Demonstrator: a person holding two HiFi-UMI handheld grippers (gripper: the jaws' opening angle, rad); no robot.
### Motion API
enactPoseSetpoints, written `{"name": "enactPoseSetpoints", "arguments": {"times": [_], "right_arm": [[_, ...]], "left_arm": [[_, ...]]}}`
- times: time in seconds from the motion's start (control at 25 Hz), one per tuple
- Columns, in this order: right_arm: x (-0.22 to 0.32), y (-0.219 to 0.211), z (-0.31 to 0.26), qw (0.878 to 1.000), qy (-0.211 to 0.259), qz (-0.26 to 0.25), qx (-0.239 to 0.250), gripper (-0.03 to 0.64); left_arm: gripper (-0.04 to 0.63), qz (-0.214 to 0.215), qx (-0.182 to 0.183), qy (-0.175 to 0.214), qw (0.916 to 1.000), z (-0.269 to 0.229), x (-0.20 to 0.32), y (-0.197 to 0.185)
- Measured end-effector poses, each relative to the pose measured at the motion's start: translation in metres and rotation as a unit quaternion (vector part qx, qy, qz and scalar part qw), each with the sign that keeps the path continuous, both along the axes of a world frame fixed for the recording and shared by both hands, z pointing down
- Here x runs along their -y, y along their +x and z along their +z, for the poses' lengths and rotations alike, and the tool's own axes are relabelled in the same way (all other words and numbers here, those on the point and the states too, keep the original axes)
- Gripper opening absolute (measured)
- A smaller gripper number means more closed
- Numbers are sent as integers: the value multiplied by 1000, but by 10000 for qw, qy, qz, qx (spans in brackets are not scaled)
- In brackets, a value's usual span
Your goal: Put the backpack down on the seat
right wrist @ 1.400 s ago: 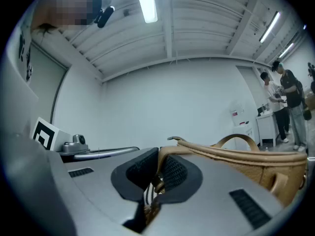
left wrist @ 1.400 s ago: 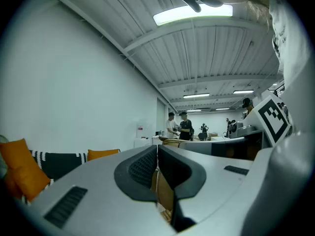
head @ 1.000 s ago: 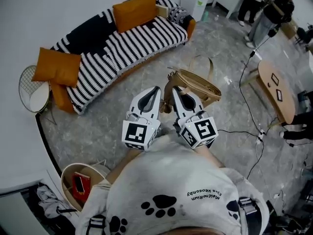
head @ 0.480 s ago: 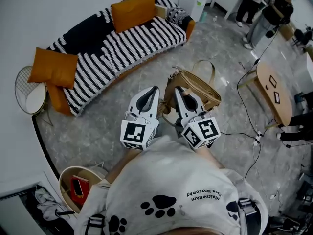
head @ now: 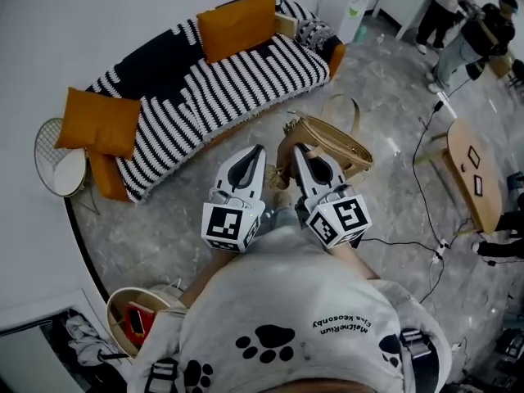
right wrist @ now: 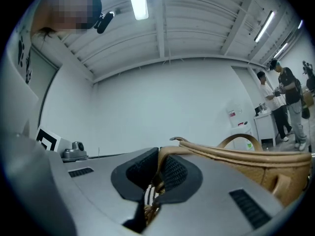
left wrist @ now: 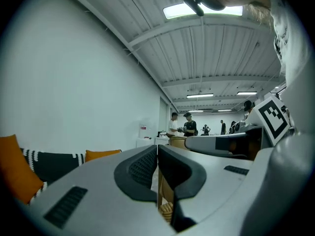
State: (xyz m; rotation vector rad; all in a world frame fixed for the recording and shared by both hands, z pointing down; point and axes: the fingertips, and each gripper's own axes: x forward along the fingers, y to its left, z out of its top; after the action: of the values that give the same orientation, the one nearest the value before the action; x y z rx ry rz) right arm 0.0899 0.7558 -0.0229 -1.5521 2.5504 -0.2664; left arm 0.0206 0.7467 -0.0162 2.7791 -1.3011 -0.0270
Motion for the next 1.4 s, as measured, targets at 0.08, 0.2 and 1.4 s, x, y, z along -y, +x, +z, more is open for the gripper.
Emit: {"name": "enactPoseSetpoints", "arguments": {"times": [0.08, 0.2, 1.4], "right_arm": [[20, 9, -1, 10000, -4, -72, -43, 37], [50, 20, -4, 9997, 15, -219, -101, 37], [179, 54, 10, 9938, -286, -1045, 235, 37]], "left_arm": [[23, -73, 24, -27, 10000, -2, 19, 9], [23, -194, 115, -56, 9997, -4, 45, 22], [23, -1172, 6, -312, 9926, 15, 159, 34]]}}
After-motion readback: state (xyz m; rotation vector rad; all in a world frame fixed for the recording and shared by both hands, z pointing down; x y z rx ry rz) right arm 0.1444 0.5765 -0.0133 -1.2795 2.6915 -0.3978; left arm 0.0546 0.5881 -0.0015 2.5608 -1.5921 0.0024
